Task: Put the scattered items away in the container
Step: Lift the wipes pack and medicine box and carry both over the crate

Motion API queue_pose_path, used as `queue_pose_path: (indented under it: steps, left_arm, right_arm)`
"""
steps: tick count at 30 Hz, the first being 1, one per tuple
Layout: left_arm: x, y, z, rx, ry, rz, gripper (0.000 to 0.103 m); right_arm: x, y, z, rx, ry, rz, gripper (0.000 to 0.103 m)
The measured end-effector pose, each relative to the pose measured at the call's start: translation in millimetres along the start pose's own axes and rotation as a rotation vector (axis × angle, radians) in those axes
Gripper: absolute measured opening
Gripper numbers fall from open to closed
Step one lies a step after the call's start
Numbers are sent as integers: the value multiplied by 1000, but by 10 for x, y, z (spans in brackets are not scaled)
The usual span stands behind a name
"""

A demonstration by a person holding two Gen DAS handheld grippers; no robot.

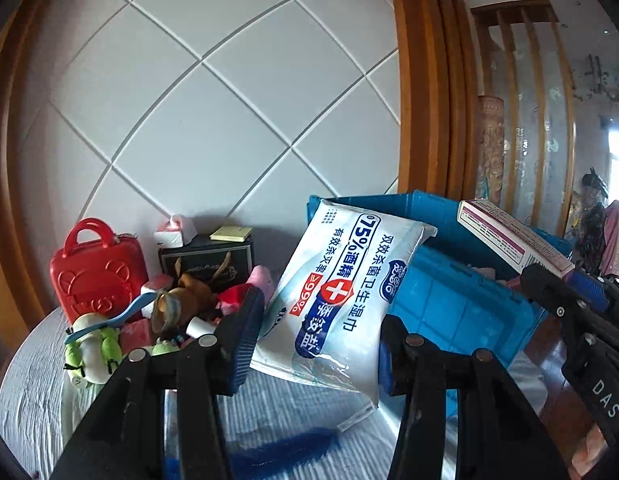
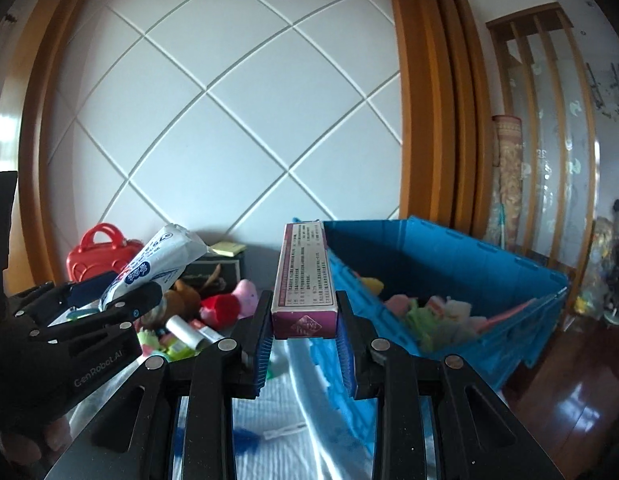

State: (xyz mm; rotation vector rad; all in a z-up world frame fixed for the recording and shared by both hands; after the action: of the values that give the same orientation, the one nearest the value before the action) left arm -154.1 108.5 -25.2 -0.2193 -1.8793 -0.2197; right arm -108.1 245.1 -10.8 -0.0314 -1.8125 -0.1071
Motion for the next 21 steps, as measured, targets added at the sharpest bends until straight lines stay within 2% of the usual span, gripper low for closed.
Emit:
queue_pose_path:
  steps: [5, 9, 13, 15, 21]
  left_arm:
    - [211, 566, 201, -72, -3, 28, 48]
    - [367, 1048, 428, -90, -3, 45, 48]
    - [422, 1585, 831, -82, -36, 38, 48]
    - [423, 1851, 1038, -56, -52, 22, 48]
    - [329, 2513, 1684, 2, -187, 9, 48]
  right_arm:
    - [134, 633, -32, -102, 20, 21, 28]
    - [197, 1192, 105, -152, 8, 30, 28]
    - [165, 1694, 417, -139, -25, 19, 28]
    - [142, 1952, 634, -104, -37, 5, 28]
    - [36, 2611, 1185, -32, -95, -31, 28]
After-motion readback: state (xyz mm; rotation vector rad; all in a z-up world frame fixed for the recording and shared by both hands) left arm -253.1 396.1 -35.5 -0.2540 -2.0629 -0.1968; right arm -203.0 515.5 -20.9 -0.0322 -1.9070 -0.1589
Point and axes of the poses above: each gripper's, at about its wrist camera, not at the fingertips, and z roughly the way its jaws point, y to its right, x to its top, the point moved 4 cm from there along z, roughly the way its jaws point, and after that the axes turned 2 degrees about -x, right-handed, at the moved point
